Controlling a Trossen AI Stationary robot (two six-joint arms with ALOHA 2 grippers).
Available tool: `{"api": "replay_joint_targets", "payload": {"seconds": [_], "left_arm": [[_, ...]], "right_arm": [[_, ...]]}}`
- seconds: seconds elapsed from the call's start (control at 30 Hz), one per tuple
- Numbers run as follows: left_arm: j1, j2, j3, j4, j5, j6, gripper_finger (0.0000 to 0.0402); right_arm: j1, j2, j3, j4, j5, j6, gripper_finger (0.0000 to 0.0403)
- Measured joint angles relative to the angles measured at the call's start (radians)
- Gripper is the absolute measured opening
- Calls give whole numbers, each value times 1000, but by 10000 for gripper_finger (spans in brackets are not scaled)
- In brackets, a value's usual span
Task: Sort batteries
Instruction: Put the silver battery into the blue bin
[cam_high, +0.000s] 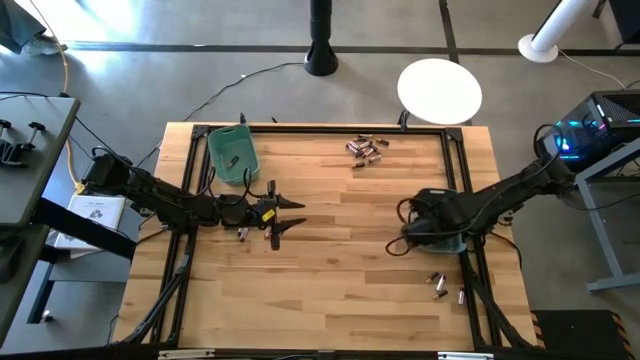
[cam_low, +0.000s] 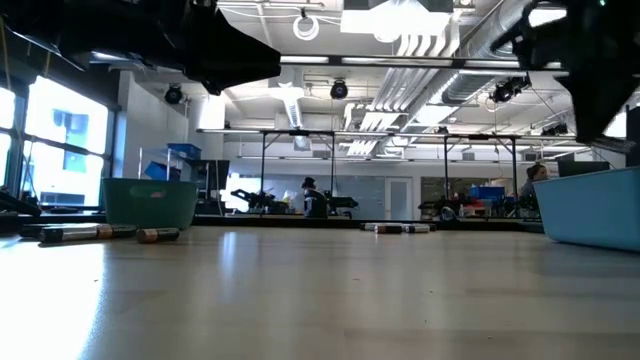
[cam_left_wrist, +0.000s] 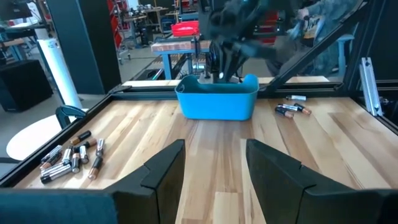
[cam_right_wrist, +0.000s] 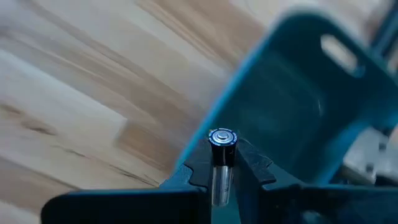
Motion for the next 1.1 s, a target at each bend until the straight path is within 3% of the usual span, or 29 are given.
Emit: {"api": "replay_joint_targets", "payload": {"seconds": [0.2,0.53,0.77,1.1], "left_arm": [[-15,0,0,0,0,9,165],[-19,0,0,0,0,18,165],[-19,0,0,1,0,18,165],[-19,0,0,1,0,16,165]], "right_arm": [[-26,-11,-137,54,-82,79,18],[-70,-11,-331,266,-182,62,24],[-71,-11,-346,294,-185,52,27],[-72,-11,-347,301,-181,35,74]]}}
